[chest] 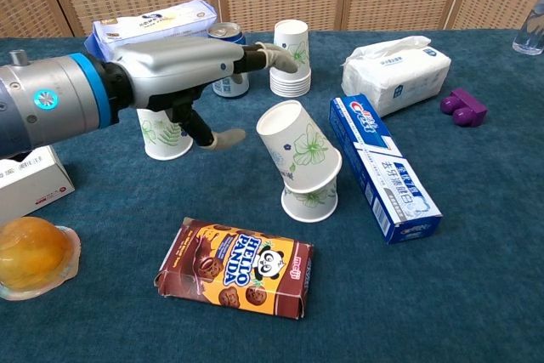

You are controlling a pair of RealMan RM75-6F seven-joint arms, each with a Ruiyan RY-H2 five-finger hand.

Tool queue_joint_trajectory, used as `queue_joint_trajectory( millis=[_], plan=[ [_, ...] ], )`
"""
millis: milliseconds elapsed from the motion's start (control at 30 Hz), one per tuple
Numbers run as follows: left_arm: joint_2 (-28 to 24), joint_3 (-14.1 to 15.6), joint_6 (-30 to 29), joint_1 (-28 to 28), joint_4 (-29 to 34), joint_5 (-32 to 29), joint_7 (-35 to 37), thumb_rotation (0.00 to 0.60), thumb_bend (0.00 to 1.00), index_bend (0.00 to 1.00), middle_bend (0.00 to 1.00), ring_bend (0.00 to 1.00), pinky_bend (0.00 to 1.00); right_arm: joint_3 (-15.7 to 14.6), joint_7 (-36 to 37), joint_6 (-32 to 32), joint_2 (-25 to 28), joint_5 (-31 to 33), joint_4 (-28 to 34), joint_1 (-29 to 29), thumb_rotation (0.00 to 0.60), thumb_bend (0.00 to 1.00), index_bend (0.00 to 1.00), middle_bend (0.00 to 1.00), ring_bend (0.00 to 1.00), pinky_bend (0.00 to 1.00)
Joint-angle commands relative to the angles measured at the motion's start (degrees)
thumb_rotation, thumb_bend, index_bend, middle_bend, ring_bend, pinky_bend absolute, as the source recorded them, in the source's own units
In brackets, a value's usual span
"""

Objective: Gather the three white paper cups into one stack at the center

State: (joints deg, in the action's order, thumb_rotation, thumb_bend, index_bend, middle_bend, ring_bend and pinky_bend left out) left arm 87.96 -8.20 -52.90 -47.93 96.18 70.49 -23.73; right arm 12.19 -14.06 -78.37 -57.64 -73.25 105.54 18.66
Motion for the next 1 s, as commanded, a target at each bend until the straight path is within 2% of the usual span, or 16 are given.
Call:
queue_joint_trajectory(
  millis=[33,267,500,700,1000],
  plan=[
    [0.89,-0.58,-0.13,-0.56,-0.76,-0.12,0.04,0.600,0.46,0.06,0.02,0.01,0.20,0.03,0.09,-0.08,0.09,0.00,0.10,-0.10,0.600,0.37,0.00,0.19,0.16,0.53],
    [3.71,-1.64,-0.46,-1.99,-2.91,0.46,0.58,0.600,0.47,0.06,0.02,0.01,0.20,0.01,0.03,-0.29,0.29,0.00,0.27,-0.40,0.600,0.37,0.00,0.19,0.16,0.53],
    [4.21,-1.28,-0.62,-2.38,-3.19,2.16,2.29,0.600,0.46,0.05,0.02,0.01,0.21,0.11,0.26,-0.55,0.54,-0.07,0.35,-0.67,0.599,0.37,0.00,0.19,0.16,0.53],
    [0.13,0.89,-1.45,-0.56,-0.20,1.16,0.19,0.600,0.47,0.04,0.01,0.01,0.21,0.10,0.40,-0.38,0.52,-0.16,0.29,-0.68,0.600,0.37,0.00,0.19,0.16,0.53],
    [-9.80,4.65,-5.13,4.61,6.47,-1.89,-2.62,0.600,0.46,0.00,0.00,0.00,0.19,0.08,0.15,0.81,-0.38,0.11,-0.46,0.01,0.600,0.37,0.00,0.19,0.16,0.53]
  ],
)
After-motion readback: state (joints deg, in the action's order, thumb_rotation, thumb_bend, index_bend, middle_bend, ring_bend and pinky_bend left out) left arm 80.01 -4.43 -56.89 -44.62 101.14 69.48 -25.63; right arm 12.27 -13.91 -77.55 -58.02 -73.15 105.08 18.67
